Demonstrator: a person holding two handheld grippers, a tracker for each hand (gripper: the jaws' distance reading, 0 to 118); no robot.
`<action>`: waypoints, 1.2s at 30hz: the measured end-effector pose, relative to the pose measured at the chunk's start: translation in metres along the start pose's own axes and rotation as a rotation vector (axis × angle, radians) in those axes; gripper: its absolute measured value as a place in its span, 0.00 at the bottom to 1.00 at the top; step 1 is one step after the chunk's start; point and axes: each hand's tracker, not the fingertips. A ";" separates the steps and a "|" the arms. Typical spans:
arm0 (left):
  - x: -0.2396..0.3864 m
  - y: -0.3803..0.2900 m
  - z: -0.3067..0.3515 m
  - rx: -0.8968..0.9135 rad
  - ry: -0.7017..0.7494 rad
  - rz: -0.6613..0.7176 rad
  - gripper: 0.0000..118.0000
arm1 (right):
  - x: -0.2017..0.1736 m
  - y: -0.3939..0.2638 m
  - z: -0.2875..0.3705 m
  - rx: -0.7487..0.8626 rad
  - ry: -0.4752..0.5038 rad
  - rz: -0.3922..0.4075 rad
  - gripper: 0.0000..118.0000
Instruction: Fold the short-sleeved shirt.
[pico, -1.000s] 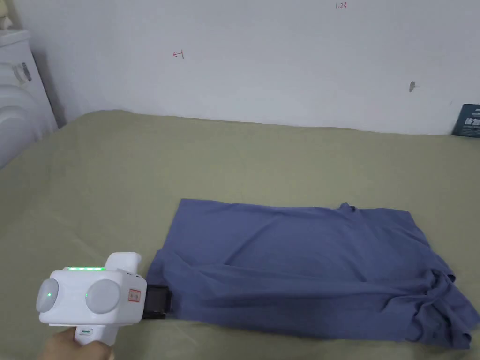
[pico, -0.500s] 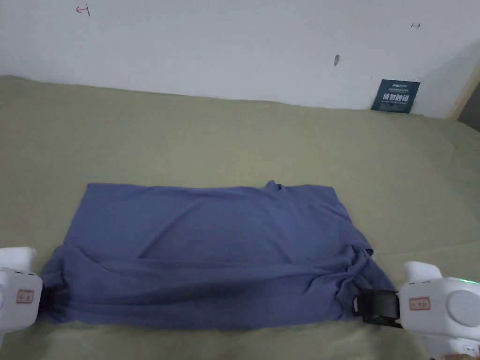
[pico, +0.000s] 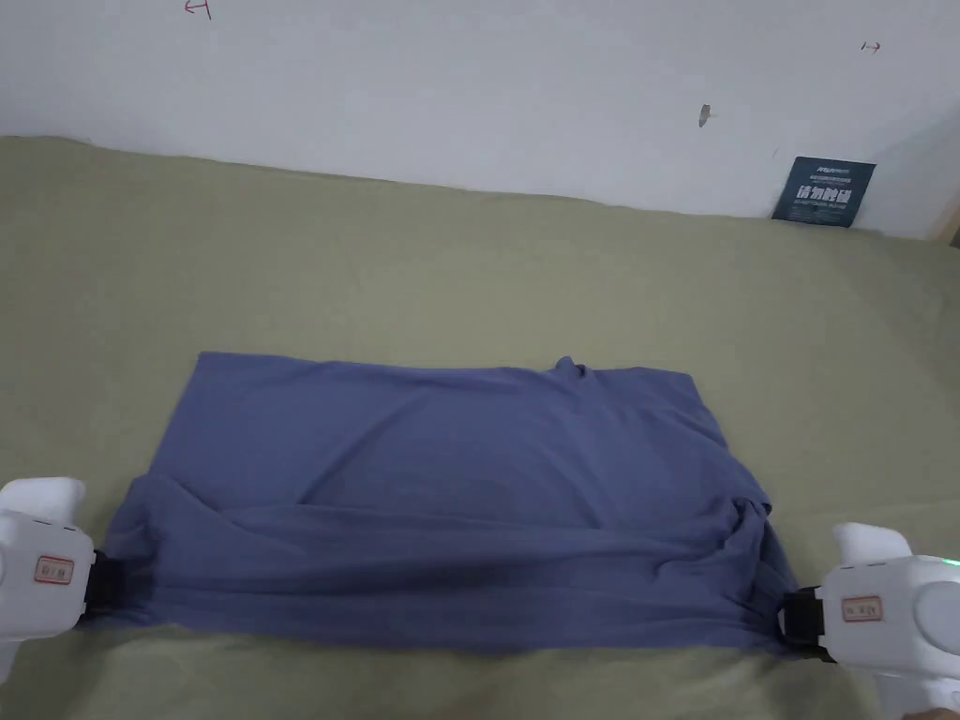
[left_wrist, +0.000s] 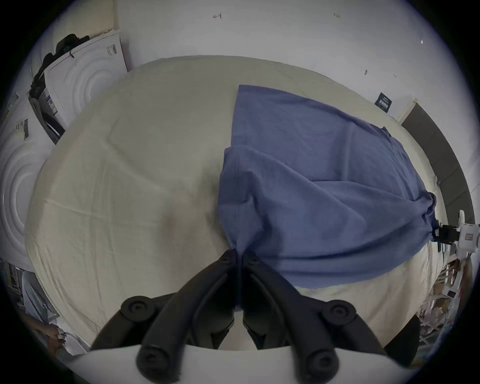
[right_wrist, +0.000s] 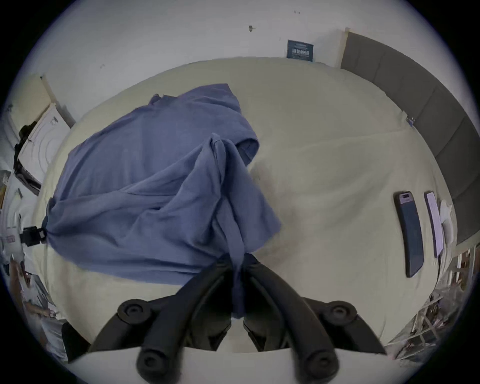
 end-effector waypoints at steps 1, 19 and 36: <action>0.001 0.003 0.003 0.006 -0.004 -0.006 0.04 | 0.000 0.001 0.006 0.002 0.004 -0.003 0.05; -0.023 -0.074 0.099 0.006 -0.105 -0.044 0.04 | 0.011 -0.082 0.121 0.010 0.047 0.049 0.05; -0.069 -0.150 0.073 -0.119 -0.060 0.019 0.33 | 0.048 -0.157 0.104 -0.101 0.015 -0.112 0.25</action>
